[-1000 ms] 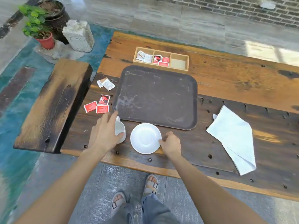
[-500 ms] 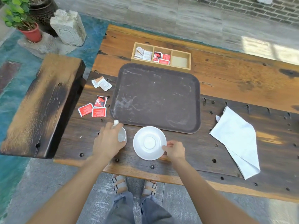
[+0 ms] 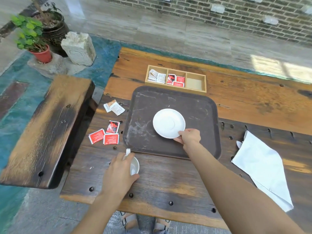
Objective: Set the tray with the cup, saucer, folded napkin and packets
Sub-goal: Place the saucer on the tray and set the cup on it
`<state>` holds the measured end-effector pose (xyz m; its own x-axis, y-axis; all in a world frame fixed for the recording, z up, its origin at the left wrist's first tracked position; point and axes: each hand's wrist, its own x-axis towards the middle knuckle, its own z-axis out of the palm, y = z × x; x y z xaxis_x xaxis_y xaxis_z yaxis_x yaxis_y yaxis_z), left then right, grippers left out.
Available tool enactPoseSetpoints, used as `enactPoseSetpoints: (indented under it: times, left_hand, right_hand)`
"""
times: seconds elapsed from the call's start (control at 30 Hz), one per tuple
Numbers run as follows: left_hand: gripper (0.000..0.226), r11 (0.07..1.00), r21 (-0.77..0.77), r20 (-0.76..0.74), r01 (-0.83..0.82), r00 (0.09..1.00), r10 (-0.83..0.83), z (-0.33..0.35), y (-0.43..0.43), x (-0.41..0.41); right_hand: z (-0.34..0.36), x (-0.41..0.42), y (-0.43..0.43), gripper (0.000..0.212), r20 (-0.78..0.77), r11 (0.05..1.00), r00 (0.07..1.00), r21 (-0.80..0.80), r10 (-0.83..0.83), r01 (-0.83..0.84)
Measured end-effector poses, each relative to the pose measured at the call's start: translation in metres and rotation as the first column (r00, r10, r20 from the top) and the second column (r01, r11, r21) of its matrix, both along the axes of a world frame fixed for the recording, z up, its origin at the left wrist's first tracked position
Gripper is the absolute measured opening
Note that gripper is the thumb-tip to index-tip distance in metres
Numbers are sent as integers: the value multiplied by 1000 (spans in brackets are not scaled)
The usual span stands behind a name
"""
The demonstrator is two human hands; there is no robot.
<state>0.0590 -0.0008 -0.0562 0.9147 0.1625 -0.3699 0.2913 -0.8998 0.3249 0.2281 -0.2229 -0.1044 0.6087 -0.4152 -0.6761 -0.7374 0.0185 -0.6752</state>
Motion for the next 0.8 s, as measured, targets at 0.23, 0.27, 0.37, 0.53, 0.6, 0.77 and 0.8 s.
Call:
enactPoseSetpoints:
  times: [0.23, 0.27, 0.37, 0.53, 0.6, 0.77, 0.8]
  left_hand:
    - [67, 999, -46, 27, -26, 999, 28, -4, 12, 1]
    - [68, 998, -51, 31, -32, 999, 33, -4, 15, 1]
    - [69, 997, -63, 51, -41, 998, 45, -4, 21, 2]
    - [70, 997, -68, 73, -20, 997, 25, -5, 23, 2]
    - [71, 998, -67, 80, -14, 997, 19, -6, 24, 1]
    - [74, 996, -84, 93, -5, 996, 13, -10, 27, 2]
    - [74, 996, -85, 96, -3, 995, 11, -11, 27, 2]
  right_hand:
    - [-8, 67, 81, 23, 6, 997, 1000, 70, 11, -12]
    - [-9, 73, 89, 27, 11, 997, 1000, 73, 8, -9]
    - [-14, 86, 106, 32, 30, 997, 1000, 81, 5, -7]
    - [-19, 94, 115, 45, 26, 997, 999, 65, -34, 33]
    - [-21, 94, 113, 43, 13, 995, 999, 87, -38, 37]
    - [-24, 93, 109, 35, 17, 995, 999, 92, 30, -31]
    - [-24, 94, 107, 35, 21, 995, 998, 78, 58, -59]
